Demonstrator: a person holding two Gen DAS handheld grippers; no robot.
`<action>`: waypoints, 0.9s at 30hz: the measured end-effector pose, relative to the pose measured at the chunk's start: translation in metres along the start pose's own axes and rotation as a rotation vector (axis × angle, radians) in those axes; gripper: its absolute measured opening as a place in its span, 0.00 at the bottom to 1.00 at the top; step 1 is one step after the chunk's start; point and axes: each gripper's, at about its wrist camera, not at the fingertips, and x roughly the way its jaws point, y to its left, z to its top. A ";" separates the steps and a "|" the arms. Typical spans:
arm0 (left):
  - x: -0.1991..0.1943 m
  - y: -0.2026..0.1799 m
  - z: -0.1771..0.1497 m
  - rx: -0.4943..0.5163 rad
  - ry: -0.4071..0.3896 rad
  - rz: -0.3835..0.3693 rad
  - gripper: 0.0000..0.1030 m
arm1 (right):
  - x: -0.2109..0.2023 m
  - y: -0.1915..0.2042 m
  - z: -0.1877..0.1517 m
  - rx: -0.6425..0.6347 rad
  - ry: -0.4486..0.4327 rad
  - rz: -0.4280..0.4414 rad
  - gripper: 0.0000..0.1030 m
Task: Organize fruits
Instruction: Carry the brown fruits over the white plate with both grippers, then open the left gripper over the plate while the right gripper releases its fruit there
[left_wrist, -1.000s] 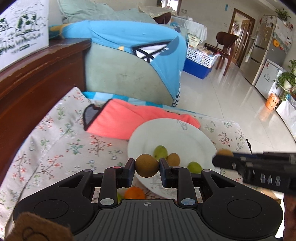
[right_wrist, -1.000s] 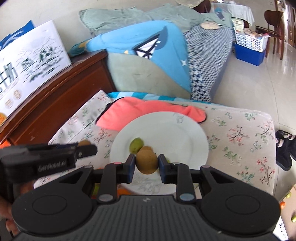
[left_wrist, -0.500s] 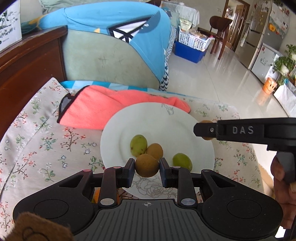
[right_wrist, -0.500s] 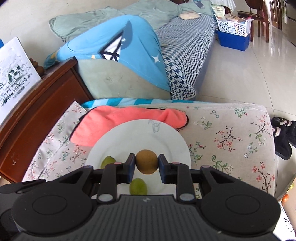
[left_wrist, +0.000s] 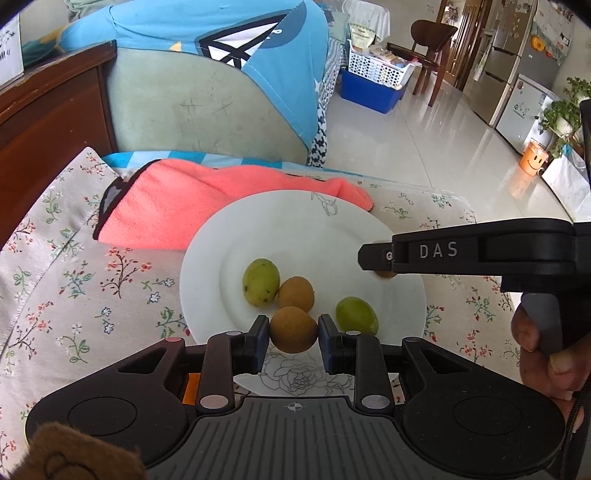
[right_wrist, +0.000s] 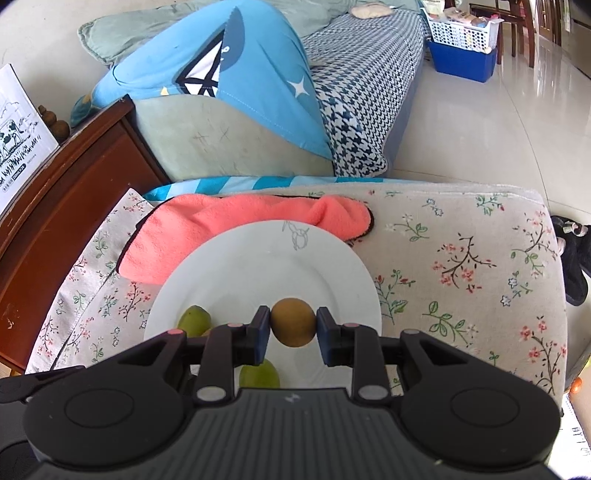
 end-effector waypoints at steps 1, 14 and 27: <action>-0.001 0.000 0.000 -0.003 -0.006 -0.001 0.27 | 0.000 0.000 0.000 0.006 -0.002 0.005 0.29; -0.029 0.017 0.015 -0.067 -0.094 0.058 0.70 | -0.014 -0.004 0.008 0.072 -0.045 0.037 0.32; -0.052 0.047 0.023 -0.096 -0.087 0.152 0.78 | -0.027 0.008 -0.002 0.043 -0.045 0.052 0.35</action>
